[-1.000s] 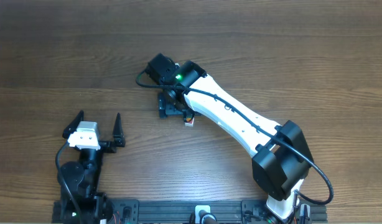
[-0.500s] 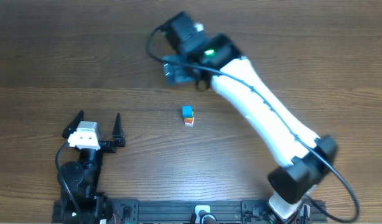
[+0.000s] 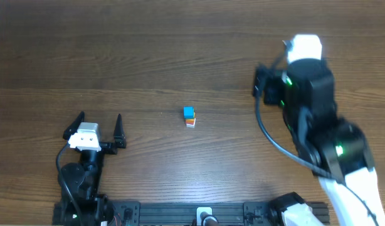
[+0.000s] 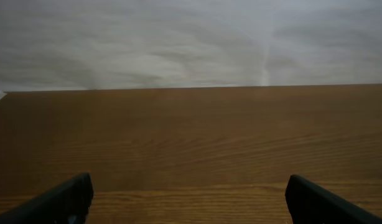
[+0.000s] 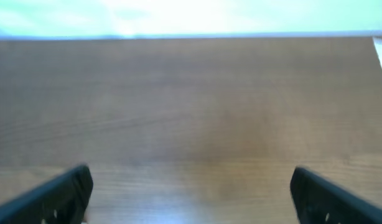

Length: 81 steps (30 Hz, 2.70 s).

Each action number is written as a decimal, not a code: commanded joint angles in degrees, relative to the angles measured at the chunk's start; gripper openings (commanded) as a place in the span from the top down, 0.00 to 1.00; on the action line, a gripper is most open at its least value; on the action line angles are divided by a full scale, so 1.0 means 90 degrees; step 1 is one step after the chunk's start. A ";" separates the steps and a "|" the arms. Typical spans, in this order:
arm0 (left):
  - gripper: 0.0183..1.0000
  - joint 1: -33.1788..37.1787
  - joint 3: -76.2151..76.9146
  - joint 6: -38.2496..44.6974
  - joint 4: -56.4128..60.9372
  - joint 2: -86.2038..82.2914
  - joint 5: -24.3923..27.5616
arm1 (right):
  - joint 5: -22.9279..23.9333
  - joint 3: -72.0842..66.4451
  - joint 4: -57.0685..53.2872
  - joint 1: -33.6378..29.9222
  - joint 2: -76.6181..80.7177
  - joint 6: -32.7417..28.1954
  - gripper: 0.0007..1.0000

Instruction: Stack Cubes

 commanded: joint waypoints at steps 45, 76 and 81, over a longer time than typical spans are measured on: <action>0.00 -0.0024 -0.0036 0.0109 0.0000 -0.0036 0.0058 | -0.3050 -0.7842 0.5175 -0.2234 -0.6358 -0.1554 0.01; 0.00 -0.0024 -0.0036 0.0109 0.0000 -0.0036 0.0058 | -0.3007 -0.7868 0.4877 -0.2225 -0.6351 -0.1554 0.01; 0.00 -0.0024 -0.0036 0.0109 0.0000 -0.0036 0.0058 | -0.3007 -0.7868 0.4874 -0.2225 -0.6351 -0.1554 0.01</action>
